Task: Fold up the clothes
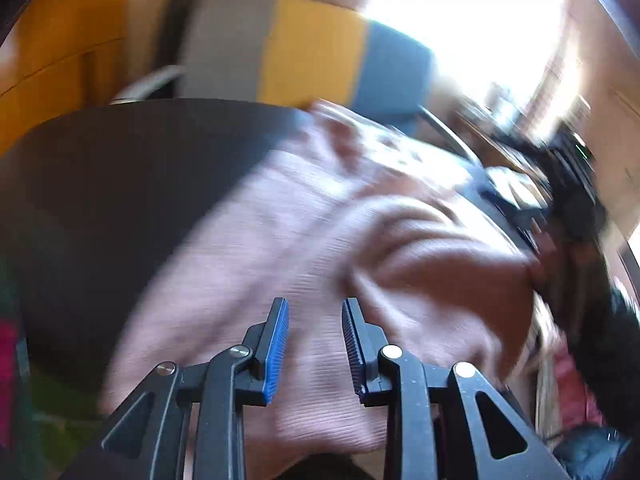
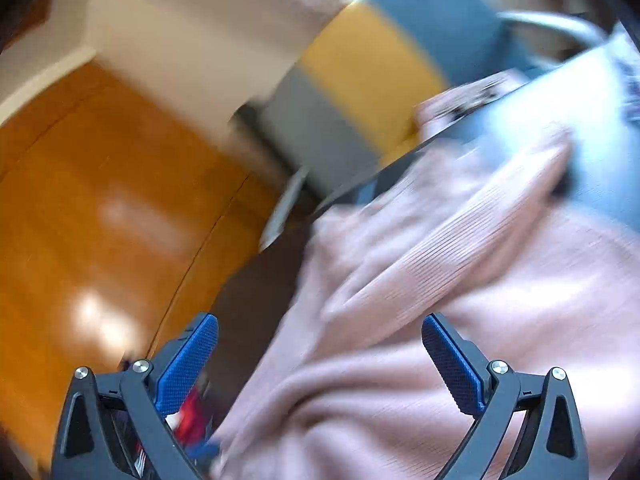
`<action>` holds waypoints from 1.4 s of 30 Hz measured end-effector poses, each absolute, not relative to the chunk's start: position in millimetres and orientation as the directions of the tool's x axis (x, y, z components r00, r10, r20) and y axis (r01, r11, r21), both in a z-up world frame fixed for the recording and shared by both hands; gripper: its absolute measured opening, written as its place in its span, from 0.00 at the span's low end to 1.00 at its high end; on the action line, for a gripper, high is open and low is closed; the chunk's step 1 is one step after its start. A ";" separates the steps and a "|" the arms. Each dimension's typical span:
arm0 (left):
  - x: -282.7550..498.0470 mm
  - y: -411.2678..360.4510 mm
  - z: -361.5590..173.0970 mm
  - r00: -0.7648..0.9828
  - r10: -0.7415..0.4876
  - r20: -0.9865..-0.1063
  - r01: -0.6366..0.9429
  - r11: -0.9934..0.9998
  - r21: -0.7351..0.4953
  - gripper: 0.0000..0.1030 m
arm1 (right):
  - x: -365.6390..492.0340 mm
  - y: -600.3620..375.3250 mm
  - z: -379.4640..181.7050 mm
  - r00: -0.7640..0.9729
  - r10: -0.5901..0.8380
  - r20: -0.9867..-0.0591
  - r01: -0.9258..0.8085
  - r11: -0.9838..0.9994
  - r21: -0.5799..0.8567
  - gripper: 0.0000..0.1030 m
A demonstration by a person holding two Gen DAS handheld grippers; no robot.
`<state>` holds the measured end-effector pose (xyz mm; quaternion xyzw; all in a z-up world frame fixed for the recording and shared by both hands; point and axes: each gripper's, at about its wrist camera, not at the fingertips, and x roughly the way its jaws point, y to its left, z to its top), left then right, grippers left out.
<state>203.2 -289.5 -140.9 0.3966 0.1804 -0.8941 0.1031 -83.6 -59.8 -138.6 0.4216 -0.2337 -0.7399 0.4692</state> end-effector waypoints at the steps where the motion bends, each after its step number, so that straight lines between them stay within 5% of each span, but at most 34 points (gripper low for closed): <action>1: 190.5 -279.8 -145.1 -0.657 -0.018 -0.754 0.300 -0.923 -0.240 0.26 | -103.2 -46.1 -143.8 -0.220 -0.880 -0.421 0.455 -0.475 0.754 0.98; 5: 159.8 -238.7 -164.9 -0.610 0.082 -0.788 0.195 -0.948 -0.250 0.26 | -153.3 -40.2 -169.1 -0.253 -0.818 -0.517 0.321 -0.575 0.753 0.75; 11: 156.5 -220.9 -176.5 -0.585 0.149 -0.797 0.140 -0.950 -0.280 0.35 | -202.5 -57.4 -201.2 -0.234 -0.749 -0.620 0.202 -0.661 0.723 0.62; 12: 159.2 -221.2 -176.8 -0.592 0.166 -0.789 0.134 -0.945 -0.300 0.39 | -205.3 -62.6 -201.1 -0.240 -0.734 -0.636 0.216 -0.679 0.702 0.49; 13: 161.7 -221.5 -177.4 -0.599 0.182 -0.780 0.129 -0.939 -0.318 0.40 | -207.7 -69.6 -199.8 -0.238 -0.720 -0.652 0.232 -0.694 0.681 0.26; 14: 163.6 -222.2 -178.9 -0.606 0.194 -0.771 0.127 -0.934 -0.335 0.41 | -209.4 -77.8 -197.7 -0.227 -0.711 -0.666 0.253 -0.703 0.664 0.15; 15: 165.5 -222.8 -180.4 -0.614 0.207 -0.762 0.124 -0.928 -0.352 0.42 | -211.5 -86.0 -197.7 -0.221 -0.704 -0.675 0.270 -0.709 0.651 0.14; 22: 182.9 -239.3 -180.9 -0.635 0.280 -0.720 0.135 -0.877 -0.461 0.42 | -191.5 -225.7 -100.3 -0.127 -0.809 -0.573 0.544 -0.540 0.642 0.13; 26: 187.6 -241.6 -182.0 -0.633 0.274 -0.724 0.163 -0.867 -0.471 0.42 | -129.3 -314.9 23.2 0.045 -0.945 -0.325 0.743 -0.186 0.643 0.18; 27: 187.8 -243.2 -182.1 -0.633 0.271 -0.725 0.171 -0.864 -0.473 0.42 | -112.5 -332.5 50.8 0.087 -0.956 -0.279 0.774 -0.111 0.624 0.31; 28: 184.7 -246.6 -182.1 -0.639 0.264 -0.722 0.181 -0.861 -0.475 0.42 | -103.0 -340.5 64.4 0.105 -0.957 -0.272 0.790 -0.086 0.607 0.65; 30: 180.0 -253.8 -181.1 -0.650 0.250 -0.718 0.200 -0.855 -0.478 0.42 | -88.9 -346.1 78.8 0.103 -0.957 -0.272 0.821 -0.073 0.567 0.90; 33: 194.8 -268.4 -168.7 -0.677 0.211 -0.705 0.219 -0.857 -0.467 0.42 | -86.0 -327.7 58.8 0.063 -0.941 -0.331 0.841 -0.128 0.526 0.89; 38: 192.6 -296.0 -152.2 -0.688 0.139 -0.712 0.261 -0.868 -0.422 0.42 | -130.7 -244.2 -53.3 -0.028 -0.845 -0.535 0.721 -0.387 0.574 0.89; 42: 172.0 -316.0 -132.8 -0.700 0.079 -0.710 0.294 -0.874 -0.387 0.42 | -179.9 -141.7 -147.0 -0.101 -0.725 -0.682 0.517 -0.623 0.587 0.70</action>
